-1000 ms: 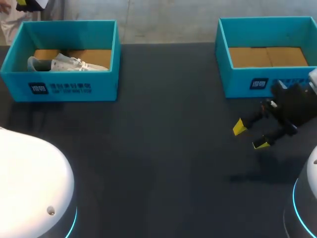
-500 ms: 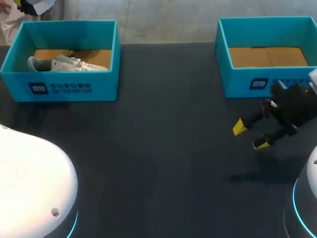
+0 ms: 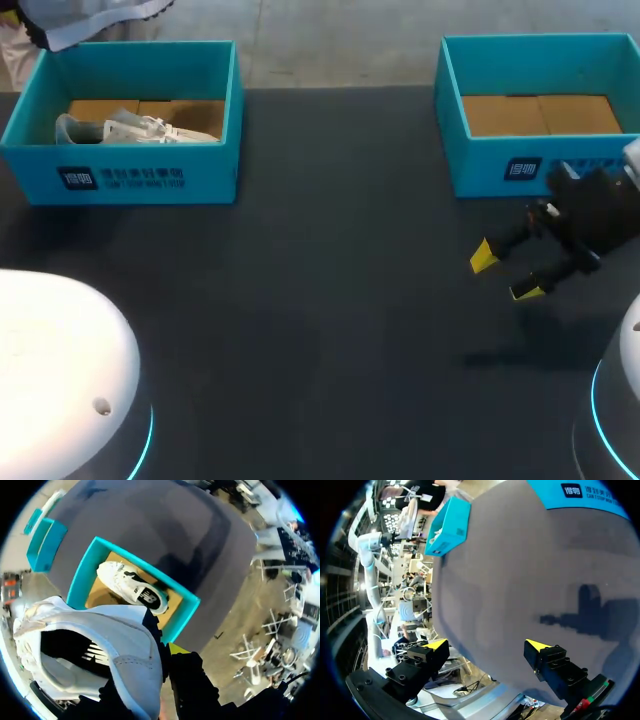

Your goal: Take the shoe out of the shoebox, open the shoe tongue, remove and reinsert the insole, then place the shoe into the shoebox

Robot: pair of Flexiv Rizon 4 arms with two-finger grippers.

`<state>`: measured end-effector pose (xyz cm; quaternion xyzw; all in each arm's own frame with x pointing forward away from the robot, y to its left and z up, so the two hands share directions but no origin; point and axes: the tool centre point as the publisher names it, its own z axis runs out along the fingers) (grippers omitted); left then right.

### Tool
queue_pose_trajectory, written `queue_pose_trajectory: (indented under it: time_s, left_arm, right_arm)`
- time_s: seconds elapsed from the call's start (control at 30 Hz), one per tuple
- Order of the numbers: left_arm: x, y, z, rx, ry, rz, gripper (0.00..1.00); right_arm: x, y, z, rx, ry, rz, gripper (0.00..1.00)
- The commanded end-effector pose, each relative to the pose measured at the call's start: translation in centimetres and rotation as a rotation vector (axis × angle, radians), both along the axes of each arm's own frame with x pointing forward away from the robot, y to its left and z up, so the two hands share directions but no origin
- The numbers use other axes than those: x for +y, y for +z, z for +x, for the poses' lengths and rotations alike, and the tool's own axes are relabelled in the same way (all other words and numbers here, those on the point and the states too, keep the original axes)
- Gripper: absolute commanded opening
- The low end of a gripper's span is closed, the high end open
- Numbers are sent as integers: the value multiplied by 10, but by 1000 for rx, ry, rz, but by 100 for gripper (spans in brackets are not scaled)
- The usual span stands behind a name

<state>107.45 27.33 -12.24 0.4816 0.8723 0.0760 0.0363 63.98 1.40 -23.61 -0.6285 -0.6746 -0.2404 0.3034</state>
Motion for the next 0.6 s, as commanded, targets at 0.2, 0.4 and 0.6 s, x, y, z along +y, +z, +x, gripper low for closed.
queue_pose_trajectory:
  time_s: [0.2,0.4,0.6]
  left_arm:
    - [5,-1,-9,-94,-32,-98,0]
    - [1,-2,-3,-113,-147,-95,0]
    - [8,-13,11,-85,-268,-69,0]
  right_arm:
    - [1,0,-1,-1,-3,-3,100]
    - [1,0,-1,-1,-3,-3,100]
    - [1,0,-1,-1,-3,-3,100]
